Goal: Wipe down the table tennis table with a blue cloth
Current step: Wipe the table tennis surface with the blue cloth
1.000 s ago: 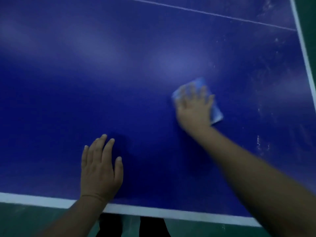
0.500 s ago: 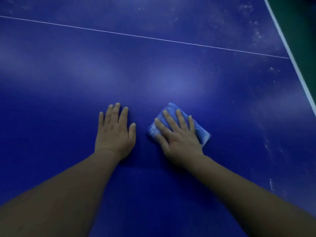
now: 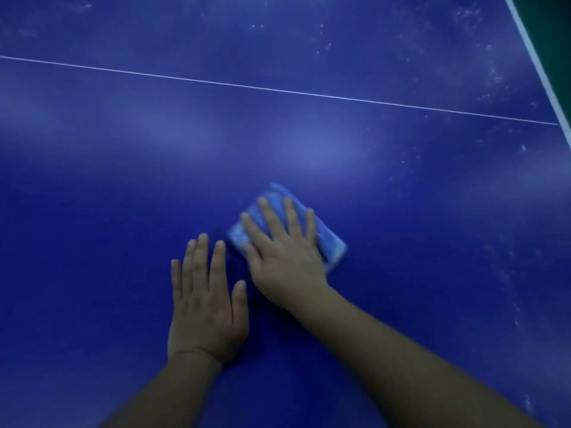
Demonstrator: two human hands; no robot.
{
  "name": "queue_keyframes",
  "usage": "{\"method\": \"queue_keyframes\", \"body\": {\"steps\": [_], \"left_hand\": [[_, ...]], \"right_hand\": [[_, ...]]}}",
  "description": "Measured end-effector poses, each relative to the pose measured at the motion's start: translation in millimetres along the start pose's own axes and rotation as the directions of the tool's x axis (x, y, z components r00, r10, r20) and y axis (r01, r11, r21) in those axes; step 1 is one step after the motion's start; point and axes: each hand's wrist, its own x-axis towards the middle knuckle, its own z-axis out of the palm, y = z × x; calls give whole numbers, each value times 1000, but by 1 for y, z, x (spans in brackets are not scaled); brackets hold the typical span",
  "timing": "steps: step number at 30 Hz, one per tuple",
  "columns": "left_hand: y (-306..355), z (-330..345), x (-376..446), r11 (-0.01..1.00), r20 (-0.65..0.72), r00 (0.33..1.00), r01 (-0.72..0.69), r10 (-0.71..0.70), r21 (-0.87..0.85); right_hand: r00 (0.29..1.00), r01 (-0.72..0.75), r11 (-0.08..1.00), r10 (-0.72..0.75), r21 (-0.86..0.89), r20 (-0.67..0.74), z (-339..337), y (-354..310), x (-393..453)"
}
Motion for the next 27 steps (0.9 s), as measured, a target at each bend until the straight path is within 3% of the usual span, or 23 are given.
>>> {"method": "queue_keyframes", "body": {"steps": [2, 5, 6, 8, 9, 10, 11, 12, 14, 15, 16, 17, 19, 21, 22, 23, 25, 27], "left_hand": [[0, 0, 1, 1000, 5, 1000, 6, -6, 0], [1, 1, 2, 1000, 37, 999, -10, 9, 23], [1, 1, 2, 999, 50, 999, -16, 14, 40], [3, 0, 3, 998, 86, 996, -17, 11, 65], [3, -1, 4, 997, 102, 995, -12, 5, 74], [4, -2, 5, 997, 119, 993, -10, 0, 82], [4, -2, 5, 996, 133, 991, -10, -2, 90], [4, -2, 5, 995, 138, 990, -10, -4, 96], [4, -1, 6, 995, 136, 991, -15, 1, 103], [4, -1, 6, 994, 139, 990, -16, 1, 107], [3, -1, 6, 994, 140, 990, -15, -1, 110], [3, 0, 6, 994, 139, 990, -16, 1, 110], [3, 0, 6, 993, 133, 991, -22, 6, 112], [3, 1, 7, 993, 132, 991, -27, 12, 116], [3, 1, 7, 992, 135, 991, -31, 14, 122], [2, 1, 8, 991, 140, 990, -36, 18, 132], [2, 0, 8, 988, 145, 989, -39, 17, 148], [4, -1, 9, 988, 144, 990, -34, 11, 154]], "right_hand": [[998, 57, 998, -57, 14, 14, -3, 8, 44], [978, -207, 968, 208, -141, -5, -20, 96, 70], [932, -361, 916, 358, -175, -51, -30, 138, 68], [728, -684, 728, 677, -46, -107, -57, 210, 54], [612, -785, 618, 786, 54, -86, -67, 226, 48], [545, -831, 549, 836, 89, -72, -71, 228, 46], [546, -831, 552, 833, 65, -87, -66, 214, 47], [633, -769, 639, 765, 14, -117, -57, 191, 48], [887, -457, 888, 451, -47, -98, -33, 132, 44], [969, -244, 968, 243, -52, -38, -24, 108, 36], [996, -90, 993, 91, -73, 17, -20, 99, 30], [998, -46, 996, 49, -74, 43, -24, 108, 32], [958, -287, 950, 287, -126, -14, -40, 156, 39], [801, -599, 795, 595, -94, -65, -56, 205, 39], [723, -690, 723, 688, -32, -64, -60, 215, 38], [691, -721, 693, 720, -1, -69, -60, 210, 40], [780, -624, 780, 618, -41, -96, -46, 170, 55], [924, -380, 923, 376, -60, -68, -29, 111, 84]]}}
